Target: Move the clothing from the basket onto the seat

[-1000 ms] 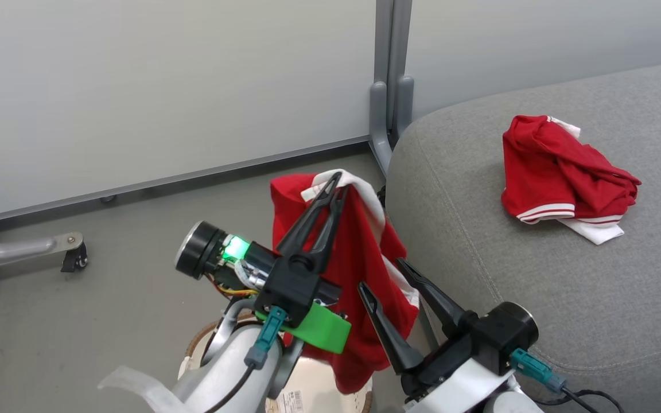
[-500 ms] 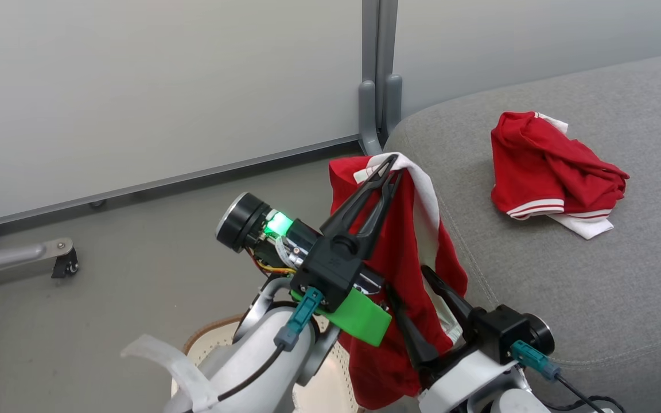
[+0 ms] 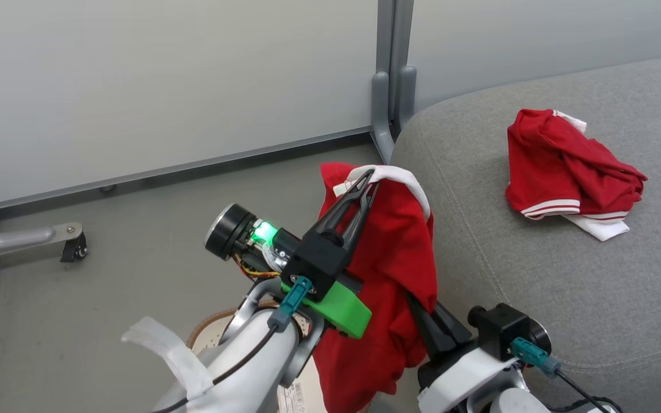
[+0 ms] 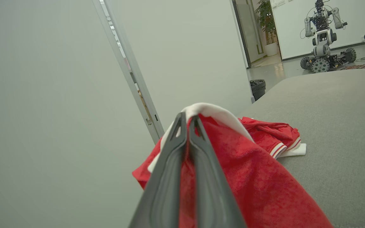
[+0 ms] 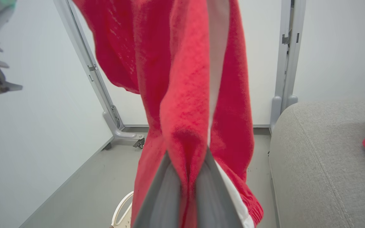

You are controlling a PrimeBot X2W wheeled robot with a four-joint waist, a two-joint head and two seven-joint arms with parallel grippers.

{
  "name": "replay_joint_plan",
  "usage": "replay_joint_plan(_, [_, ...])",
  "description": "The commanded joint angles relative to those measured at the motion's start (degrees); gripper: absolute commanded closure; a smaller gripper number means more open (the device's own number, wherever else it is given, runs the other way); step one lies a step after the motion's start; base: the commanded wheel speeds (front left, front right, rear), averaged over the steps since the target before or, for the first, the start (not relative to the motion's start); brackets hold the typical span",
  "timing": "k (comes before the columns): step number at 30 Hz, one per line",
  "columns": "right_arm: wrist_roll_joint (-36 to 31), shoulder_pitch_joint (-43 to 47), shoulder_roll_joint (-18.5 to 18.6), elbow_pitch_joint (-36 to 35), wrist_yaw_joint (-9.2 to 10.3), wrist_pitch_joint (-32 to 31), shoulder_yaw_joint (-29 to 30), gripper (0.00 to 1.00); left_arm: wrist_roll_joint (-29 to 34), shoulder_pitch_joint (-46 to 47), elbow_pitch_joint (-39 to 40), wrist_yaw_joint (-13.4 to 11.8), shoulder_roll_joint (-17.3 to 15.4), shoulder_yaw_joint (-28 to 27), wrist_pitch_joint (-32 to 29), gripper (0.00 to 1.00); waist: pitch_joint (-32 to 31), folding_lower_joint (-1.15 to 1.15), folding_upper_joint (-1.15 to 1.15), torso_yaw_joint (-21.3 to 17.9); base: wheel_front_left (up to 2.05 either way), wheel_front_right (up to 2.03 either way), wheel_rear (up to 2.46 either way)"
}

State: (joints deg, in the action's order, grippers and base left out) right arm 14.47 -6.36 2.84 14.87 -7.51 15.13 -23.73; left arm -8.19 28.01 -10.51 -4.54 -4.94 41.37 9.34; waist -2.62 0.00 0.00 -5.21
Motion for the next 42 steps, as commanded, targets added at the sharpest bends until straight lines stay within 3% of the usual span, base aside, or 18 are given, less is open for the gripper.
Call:
replay_joint_plan(1, [0.33, 0.89, 0.11, 0.08, 0.04, 0.02, 0.93, 1.00, -1.04, -1.08, -0.66, 0.40, -0.56, 0.02, -0.24, 1.00, 0.17, 0.00, 0.00, 0.19, 0.00, 0.00, 0.00])
replay_joint_plan(15, [-0.32, 2.86, 0.39, -0.84, 0.04, 0.03, 5.92, 1.00, -5.45, -4.54, -1.26, 2.45, -2.71, -0.18, -1.94, 1.00, 0.81, 0.00, 0.00, 0.89, 0.00, 0.00, 0.00])
replay_joint_plan(16, [-0.23, 2.86, 0.37, -0.91, 0.04, 0.03, 5.95, 1.00, -5.91, -4.83, -1.28, 2.54, -2.74, -0.24, -2.14, 0.62, 0.83, 0.00, 0.00, 0.91, 0.00, 0.00, 0.00])
replay_joint_plan(17, [-0.15, 2.82, 0.36, -0.96, 0.04, 0.02, 5.99, 1.00, -5.95, -4.99, -1.28, 2.54, -2.86, -0.26, -2.11, 0.00, 0.84, 0.00, 0.00, 0.93, 0.00, 0.00, 0.00])
replay_joint_plan(31, [0.99, 3.10, 0.14, -1.88, 0.04, 0.03, 6.69, 1.00, -8.01, -6.72, -1.21, 1.34, -3.64, -0.88, -1.90, 0.00, 0.75, 0.00, 0.00, 1.23, 0.00, 0.00, 0.00])
replay_joint_plan(42, [0.96, 4.46, 0.09, -4.94, 0.04, 0.03, 9.07, 1.00, -13.24, -14.96, -1.56, -2.76, -5.13, -6.59, 2.80, 0.00, 0.80, 0.00, 0.00, -1.94, 0.00, 0.00, 0.00])
